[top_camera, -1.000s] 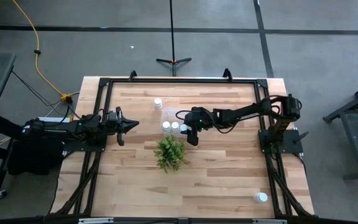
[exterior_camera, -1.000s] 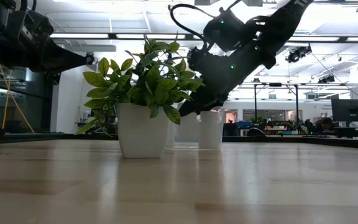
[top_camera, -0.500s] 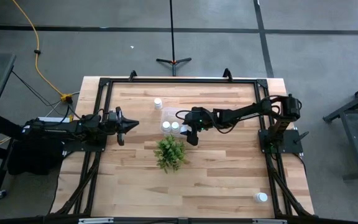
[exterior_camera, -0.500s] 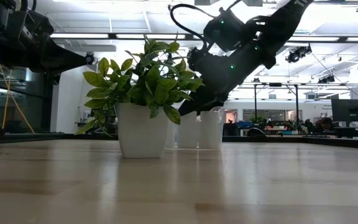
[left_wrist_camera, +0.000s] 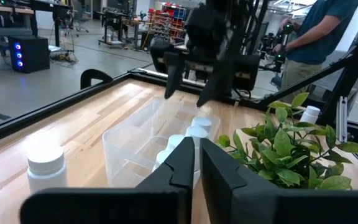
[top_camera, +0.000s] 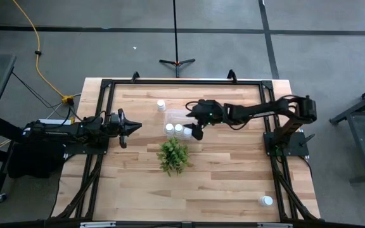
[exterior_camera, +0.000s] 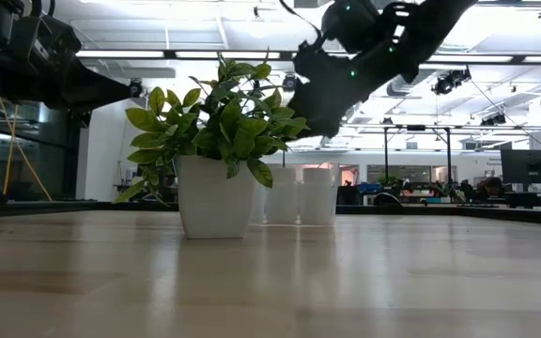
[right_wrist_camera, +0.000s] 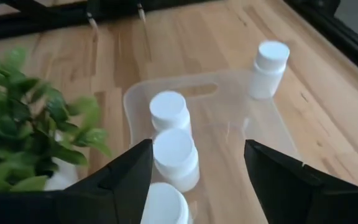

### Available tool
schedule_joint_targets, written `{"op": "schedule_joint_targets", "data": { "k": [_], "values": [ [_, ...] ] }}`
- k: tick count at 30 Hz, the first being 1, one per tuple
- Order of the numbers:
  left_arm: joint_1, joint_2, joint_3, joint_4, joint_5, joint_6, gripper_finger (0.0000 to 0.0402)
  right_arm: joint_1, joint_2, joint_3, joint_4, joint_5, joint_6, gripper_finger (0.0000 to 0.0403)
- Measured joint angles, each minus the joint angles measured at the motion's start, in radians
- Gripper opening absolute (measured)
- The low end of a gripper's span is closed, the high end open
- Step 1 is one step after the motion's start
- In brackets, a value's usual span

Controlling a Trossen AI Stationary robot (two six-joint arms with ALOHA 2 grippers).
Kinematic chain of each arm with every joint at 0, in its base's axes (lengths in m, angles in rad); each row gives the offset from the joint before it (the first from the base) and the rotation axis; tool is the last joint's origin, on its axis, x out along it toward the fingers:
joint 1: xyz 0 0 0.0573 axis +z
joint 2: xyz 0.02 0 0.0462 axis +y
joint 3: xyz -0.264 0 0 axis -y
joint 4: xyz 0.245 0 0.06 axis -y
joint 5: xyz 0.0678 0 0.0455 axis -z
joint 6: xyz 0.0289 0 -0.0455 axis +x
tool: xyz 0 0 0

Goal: Pick and place pill bottles into a basket
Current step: Put the white pill bottle in the transparent bin

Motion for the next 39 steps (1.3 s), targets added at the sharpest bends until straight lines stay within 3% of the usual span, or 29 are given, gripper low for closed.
{"op": "schedule_joint_targets", "data": {
  "k": [12,20,33,39],
  "values": [
    [0.0,0.0,0.0,0.0,0.005,0.0,0.0027,0.05,-0.14,0.0,-0.051,-0.002,-0.002,0.0243],
    [0.0,0.0,0.0,0.0,0.004,0.0,0.0069,0.127,-0.256,0.0,-0.244,-0.002,-0.045,0.0243],
    [0.0,0.0,0.0,0.0,0.003,0.016,0.0027,0.275,-0.357,0.0,-0.507,-0.003,-0.001,0.0243],
    [0.0,0.0,0.0,0.0,0.002,0.019,0.0062,0.344,-0.36,0.0,-0.577,-0.021,0.061,0.0243]
  ]
}}
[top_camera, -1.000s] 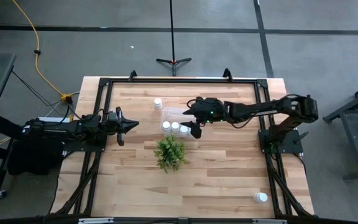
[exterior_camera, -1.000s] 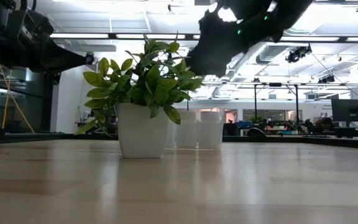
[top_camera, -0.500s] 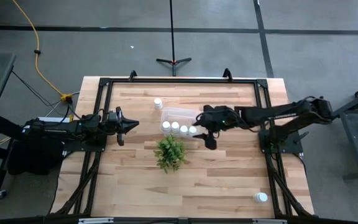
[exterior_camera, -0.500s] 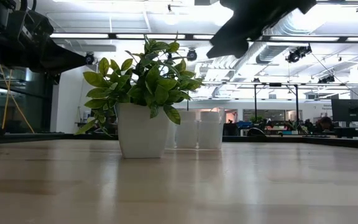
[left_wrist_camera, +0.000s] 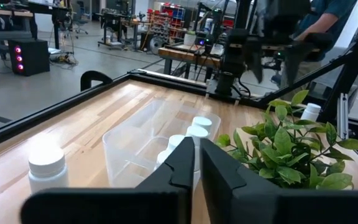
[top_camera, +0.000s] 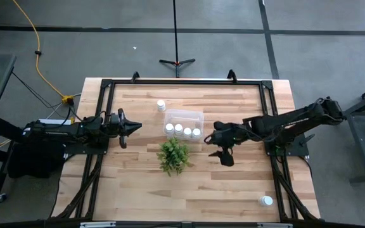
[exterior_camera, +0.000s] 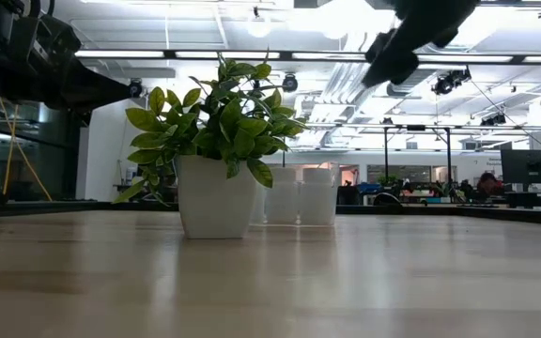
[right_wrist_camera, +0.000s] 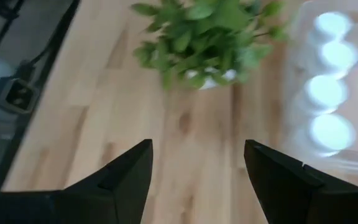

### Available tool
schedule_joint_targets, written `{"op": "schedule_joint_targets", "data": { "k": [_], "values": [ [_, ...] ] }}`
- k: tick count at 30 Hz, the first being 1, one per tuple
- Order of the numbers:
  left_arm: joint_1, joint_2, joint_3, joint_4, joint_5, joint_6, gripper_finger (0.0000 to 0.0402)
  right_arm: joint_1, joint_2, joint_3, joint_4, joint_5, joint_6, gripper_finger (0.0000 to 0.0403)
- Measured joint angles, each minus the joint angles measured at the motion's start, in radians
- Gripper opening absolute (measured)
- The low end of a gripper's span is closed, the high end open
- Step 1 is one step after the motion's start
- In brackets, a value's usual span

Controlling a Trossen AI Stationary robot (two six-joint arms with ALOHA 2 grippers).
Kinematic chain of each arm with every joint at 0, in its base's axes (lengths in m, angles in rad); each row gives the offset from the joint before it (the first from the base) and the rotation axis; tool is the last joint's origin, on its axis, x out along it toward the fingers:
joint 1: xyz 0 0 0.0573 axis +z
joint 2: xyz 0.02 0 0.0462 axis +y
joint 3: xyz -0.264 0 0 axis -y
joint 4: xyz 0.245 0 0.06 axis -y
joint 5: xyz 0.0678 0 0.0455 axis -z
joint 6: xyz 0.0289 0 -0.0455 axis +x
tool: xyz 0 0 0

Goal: Pick and place pill bottles into a basket
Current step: Put the white pill bottle in the transparent bin

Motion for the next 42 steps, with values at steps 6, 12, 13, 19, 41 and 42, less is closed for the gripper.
{"op": "schedule_joint_targets", "data": {
  "k": [6,12,13,19,41,42],
  "values": [
    [0.0,0.0,0.0,0.0,0.0,0.0,0.0067,0.063,0.0,0.0,-0.037,-0.024,0.067,0.0243],
    [0.0,0.0,0.0,0.0,-0.004,0.0,0.0035,0.118,0.0,0.0,-0.079,-0.049,0.136,0.0243],
    [0.0,0.0,0.0,0.0,-0.004,0.0,0.0031,0.126,0.0,0.0,-0.087,-0.058,0.147,0.0243],
    [0.0,0.0,0.0,0.0,-0.004,0.0,0.0044,0.171,0.0,0.0,-0.133,-0.075,0.237,0.0243],
    [0.0,0.0,0.0,0.0,0.005,0.002,0.0035,0.318,0.0,0.0,-0.356,-0.151,0.688,0.0243],
    [0.0,0.0,0.0,0.0,0.005,0.002,0.0041,0.324,0.0,0.0,-0.365,-0.158,0.71,0.0243]
  ]
}}
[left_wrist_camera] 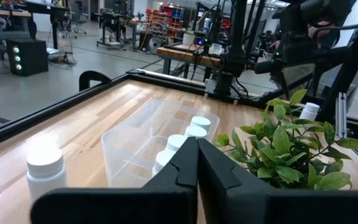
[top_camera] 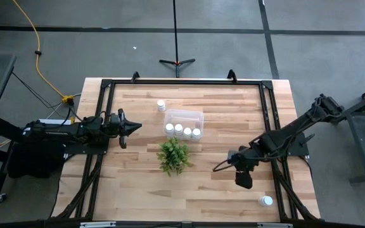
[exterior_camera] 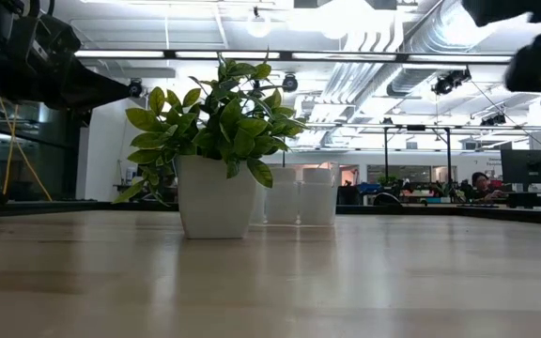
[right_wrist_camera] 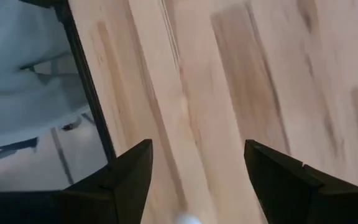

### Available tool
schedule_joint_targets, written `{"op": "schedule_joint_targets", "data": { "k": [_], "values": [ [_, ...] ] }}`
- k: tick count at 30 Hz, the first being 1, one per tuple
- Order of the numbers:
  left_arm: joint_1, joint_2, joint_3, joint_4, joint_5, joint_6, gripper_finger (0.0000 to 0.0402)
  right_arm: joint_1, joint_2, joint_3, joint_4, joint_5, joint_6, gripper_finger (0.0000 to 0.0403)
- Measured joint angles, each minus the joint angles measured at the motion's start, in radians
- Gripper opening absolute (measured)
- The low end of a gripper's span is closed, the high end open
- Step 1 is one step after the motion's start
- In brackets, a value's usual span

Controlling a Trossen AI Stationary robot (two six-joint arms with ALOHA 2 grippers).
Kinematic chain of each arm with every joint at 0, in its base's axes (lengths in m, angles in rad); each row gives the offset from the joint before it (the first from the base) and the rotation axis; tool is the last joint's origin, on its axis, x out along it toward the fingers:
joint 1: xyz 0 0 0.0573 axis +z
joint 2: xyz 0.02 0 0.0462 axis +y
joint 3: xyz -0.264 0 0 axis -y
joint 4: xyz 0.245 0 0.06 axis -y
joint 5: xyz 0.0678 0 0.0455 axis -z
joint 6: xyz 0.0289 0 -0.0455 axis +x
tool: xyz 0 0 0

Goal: Pick and place pill bottles into a basket
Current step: Put the white pill bottle in the transparent bin

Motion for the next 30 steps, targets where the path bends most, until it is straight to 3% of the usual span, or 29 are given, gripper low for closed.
{"op": "schedule_joint_targets", "data": {
  "k": [7,21,30],
  "values": [
    [0.0,0.0,0.0,0.0,0.0,0.001,0.0076,0.048,0.0,0.0,-0.076,-0.066,0.2,0.0243],
    [0.0,0.0,0.0,0.0,0.0,0.002,0.0029,0.148,0.0,0.0,-0.175,-0.226,0.58,0.0243],
    [0.0,0.0,0.0,0.0,-0.001,-0.001,0.0069,0.233,0.003,0.0,-0.18,-0.303,0.747,0.0243]
  ]
}}
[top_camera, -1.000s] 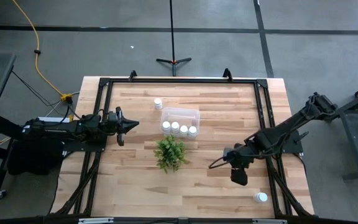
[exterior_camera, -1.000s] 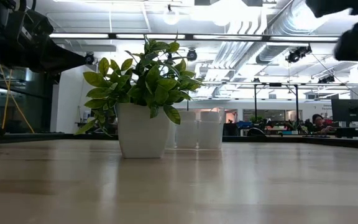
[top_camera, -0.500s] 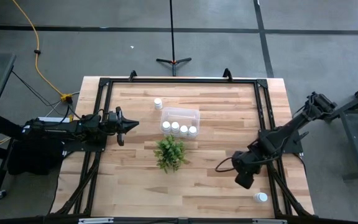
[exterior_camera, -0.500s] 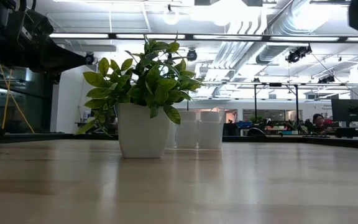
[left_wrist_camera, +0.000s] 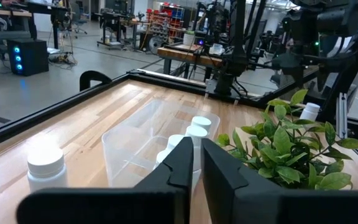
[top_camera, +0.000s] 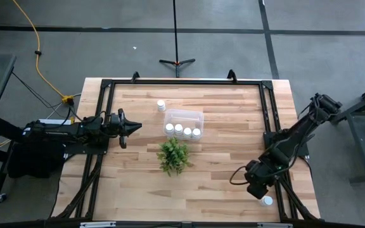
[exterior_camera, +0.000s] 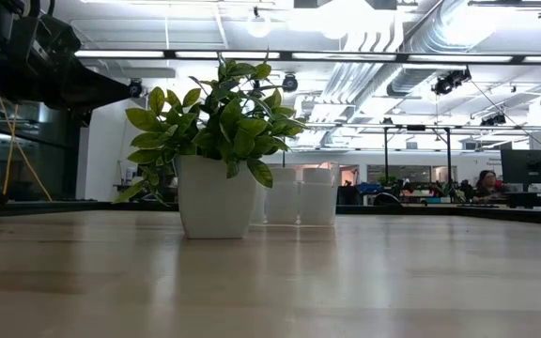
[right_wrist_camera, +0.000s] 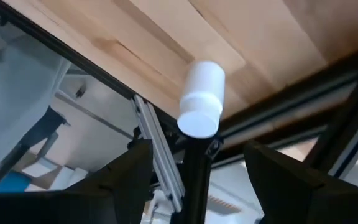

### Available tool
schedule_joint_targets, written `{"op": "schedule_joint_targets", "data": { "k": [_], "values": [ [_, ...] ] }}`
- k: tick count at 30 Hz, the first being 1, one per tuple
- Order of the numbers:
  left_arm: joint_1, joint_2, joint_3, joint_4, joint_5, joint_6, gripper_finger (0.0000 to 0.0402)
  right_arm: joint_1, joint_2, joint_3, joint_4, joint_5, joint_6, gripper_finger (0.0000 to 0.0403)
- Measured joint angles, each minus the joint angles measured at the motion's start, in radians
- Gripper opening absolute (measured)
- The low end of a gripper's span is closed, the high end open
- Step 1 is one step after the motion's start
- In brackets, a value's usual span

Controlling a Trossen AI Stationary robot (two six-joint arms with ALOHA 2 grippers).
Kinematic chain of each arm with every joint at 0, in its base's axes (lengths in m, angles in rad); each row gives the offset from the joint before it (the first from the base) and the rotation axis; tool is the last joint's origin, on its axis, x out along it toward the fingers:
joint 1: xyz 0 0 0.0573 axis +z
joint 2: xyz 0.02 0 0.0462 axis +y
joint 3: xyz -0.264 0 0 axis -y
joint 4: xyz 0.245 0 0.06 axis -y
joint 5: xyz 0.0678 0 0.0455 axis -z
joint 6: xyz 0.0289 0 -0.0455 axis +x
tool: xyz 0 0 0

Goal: Pick and place pill bottles into a basket
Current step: Put the white pill bottle in the transparent bin

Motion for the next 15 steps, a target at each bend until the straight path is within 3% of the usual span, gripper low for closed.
{"op": "schedule_joint_targets", "data": {
  "k": [8,15],
  "values": [
    [0.0,0.0,0.0,0.0,0.0,0.0,0.0039,0.063,0.001,0.0,0.019,-0.021,0.142,0.0243],
    [0.0,0.0,0.0,0.0,-0.001,0.0,0.0038,0.139,0.015,0.0,0.107,0.099,0.153,0.0243]
  ]
}}
